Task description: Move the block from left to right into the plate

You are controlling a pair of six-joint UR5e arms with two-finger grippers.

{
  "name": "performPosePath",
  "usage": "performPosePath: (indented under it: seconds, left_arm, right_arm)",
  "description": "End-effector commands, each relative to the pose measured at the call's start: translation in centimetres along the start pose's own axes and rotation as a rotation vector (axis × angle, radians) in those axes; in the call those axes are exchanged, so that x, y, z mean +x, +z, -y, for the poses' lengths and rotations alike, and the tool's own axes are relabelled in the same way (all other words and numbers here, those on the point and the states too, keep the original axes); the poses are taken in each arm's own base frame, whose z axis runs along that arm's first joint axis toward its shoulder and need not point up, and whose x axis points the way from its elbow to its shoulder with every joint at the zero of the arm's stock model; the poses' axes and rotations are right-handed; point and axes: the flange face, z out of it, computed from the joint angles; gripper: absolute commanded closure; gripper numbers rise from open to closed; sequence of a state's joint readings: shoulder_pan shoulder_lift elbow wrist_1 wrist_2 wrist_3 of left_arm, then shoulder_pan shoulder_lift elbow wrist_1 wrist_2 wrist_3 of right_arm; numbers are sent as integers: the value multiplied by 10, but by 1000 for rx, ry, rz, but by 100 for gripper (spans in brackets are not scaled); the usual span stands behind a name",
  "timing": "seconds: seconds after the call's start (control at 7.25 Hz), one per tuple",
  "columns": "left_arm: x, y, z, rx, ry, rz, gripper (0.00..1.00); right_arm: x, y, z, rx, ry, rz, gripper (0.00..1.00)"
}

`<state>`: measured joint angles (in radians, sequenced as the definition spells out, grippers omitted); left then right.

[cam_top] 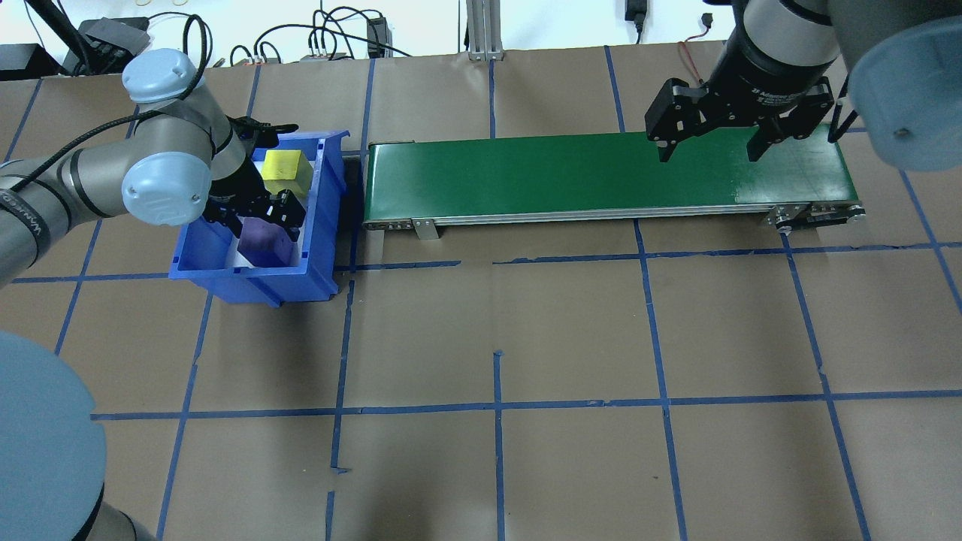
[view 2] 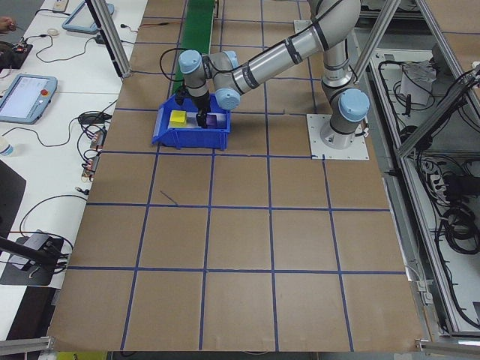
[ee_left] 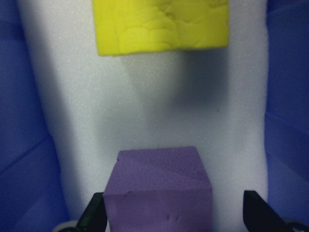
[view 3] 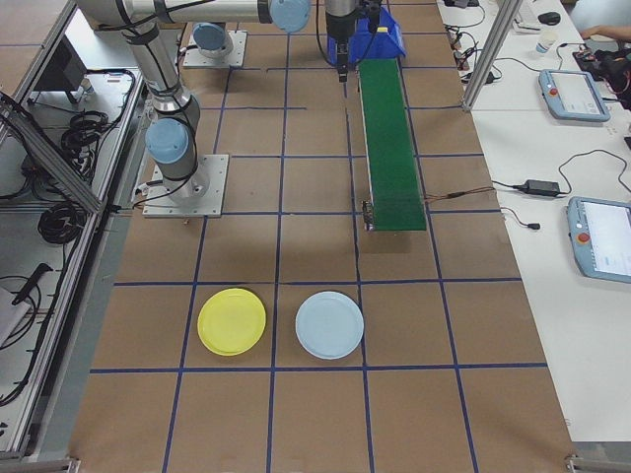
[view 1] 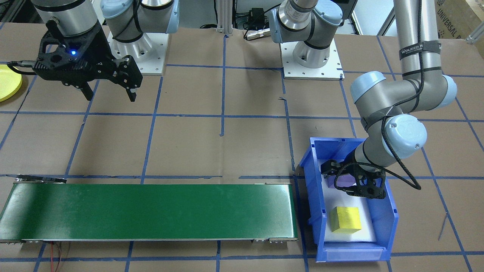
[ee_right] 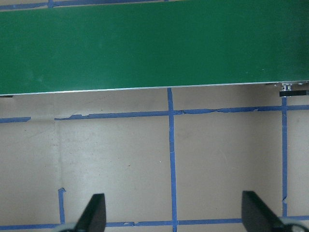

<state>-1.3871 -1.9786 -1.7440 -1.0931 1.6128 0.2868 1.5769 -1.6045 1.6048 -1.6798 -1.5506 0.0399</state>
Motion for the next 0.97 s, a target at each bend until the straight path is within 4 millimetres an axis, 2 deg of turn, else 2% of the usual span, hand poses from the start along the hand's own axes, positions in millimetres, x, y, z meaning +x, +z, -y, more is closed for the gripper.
performPosePath:
  seconds: [0.0, 0.14, 0.28, 0.41, 0.55, 0.69, 0.83]
  left_arm:
    - [-2, 5, 0, -5, -17, 14, 47]
    - [-1, 7, 0, -11, -20, 12, 68]
    - [-2, -18, 2, 37, -59, 27, 69]
    - [4, -63, -6, 109, -99, 32, 69]
    - [20, -112, -27, 163, -95, 30, 69]
    - [45, -150, -44, 224, -65, 10, 69]
    - [81, -177, -51, 282, -49, -22, 69]
  right_arm:
    - [0, 1, 0, -1, 0, 0, 0]
    - [0, 1, 0, -1, 0, 0, 0]
    - [0, 1, 0, -1, 0, 1, 0]
    - [0, 1, 0, -1, 0, 0, 0]
    - [0, 1, 0, -1, 0, 0, 0]
    - [0, 1, 0, -1, 0, 1, 0]
    - [1, 1, 0, -1, 2, 1, 0]
